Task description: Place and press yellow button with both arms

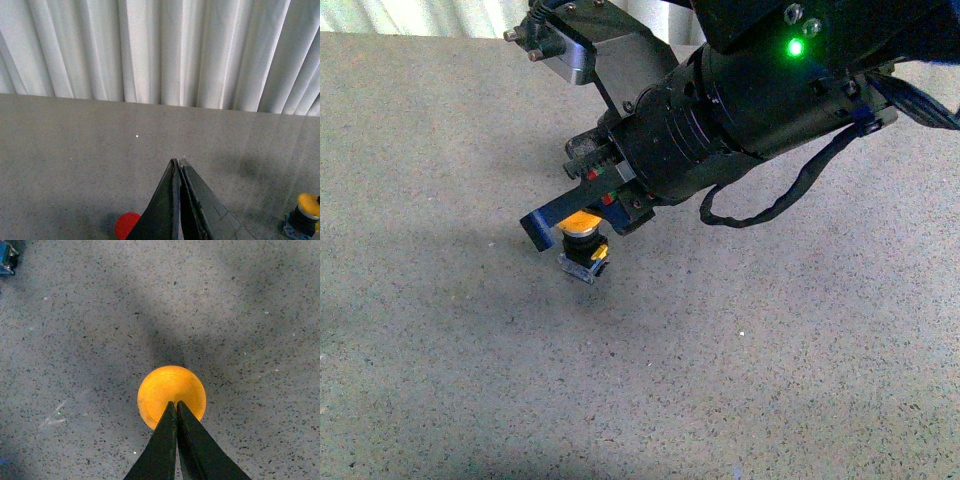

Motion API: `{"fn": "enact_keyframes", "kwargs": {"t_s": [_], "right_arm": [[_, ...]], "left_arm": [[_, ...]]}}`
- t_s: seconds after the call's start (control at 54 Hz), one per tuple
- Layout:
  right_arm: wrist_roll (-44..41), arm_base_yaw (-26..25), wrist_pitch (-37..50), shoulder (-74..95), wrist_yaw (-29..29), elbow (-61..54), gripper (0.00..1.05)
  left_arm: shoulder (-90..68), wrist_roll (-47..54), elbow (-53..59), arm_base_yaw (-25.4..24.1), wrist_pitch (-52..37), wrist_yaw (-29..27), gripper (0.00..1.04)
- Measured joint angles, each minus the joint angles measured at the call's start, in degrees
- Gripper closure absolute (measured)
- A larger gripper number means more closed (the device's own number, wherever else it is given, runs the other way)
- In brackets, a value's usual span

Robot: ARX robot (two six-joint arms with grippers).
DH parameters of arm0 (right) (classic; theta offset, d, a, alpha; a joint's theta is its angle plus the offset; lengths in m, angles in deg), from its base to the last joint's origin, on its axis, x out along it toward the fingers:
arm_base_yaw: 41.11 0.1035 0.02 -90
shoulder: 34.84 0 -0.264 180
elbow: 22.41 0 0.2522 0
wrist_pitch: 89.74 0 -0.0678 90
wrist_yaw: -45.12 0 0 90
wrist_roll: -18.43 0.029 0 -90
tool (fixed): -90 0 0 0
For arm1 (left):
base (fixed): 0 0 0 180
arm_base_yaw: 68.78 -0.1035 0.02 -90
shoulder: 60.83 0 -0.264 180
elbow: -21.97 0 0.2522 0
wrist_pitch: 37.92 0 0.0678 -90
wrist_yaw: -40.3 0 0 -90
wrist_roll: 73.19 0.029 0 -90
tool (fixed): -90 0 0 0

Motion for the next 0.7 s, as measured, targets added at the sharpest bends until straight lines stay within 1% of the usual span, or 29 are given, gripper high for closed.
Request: {"fn": "enact_keyframes", "kwargs": {"t_s": [0.278, 0.389, 0.574, 0.704], "right_arm": [[1.79, 0.0, -3.1, 2.08, 0.35, 1.9, 1.03], [2.54, -0.2, -2.75, 2.64, 0.61, 1.97, 1.03], [5.35, -0.61, 1.4, 1.97, 1.92, 1.33, 1.03], [9.31, -2.36, 6.82, -1.99, -0.24, -0.9, 1.03]], "left_arm": [[0.22, 0.02, 0.0, -0.07, 0.39, -0.02, 1.03], [0.22, 0.02, 0.0, -0.07, 0.39, 0.0, 1.03], [0.22, 0.02, 0.0, -0.07, 0.39, -0.02, 1.03], [0.22, 0.02, 0.0, -0.07, 0.42, -0.02, 1.03]]}}
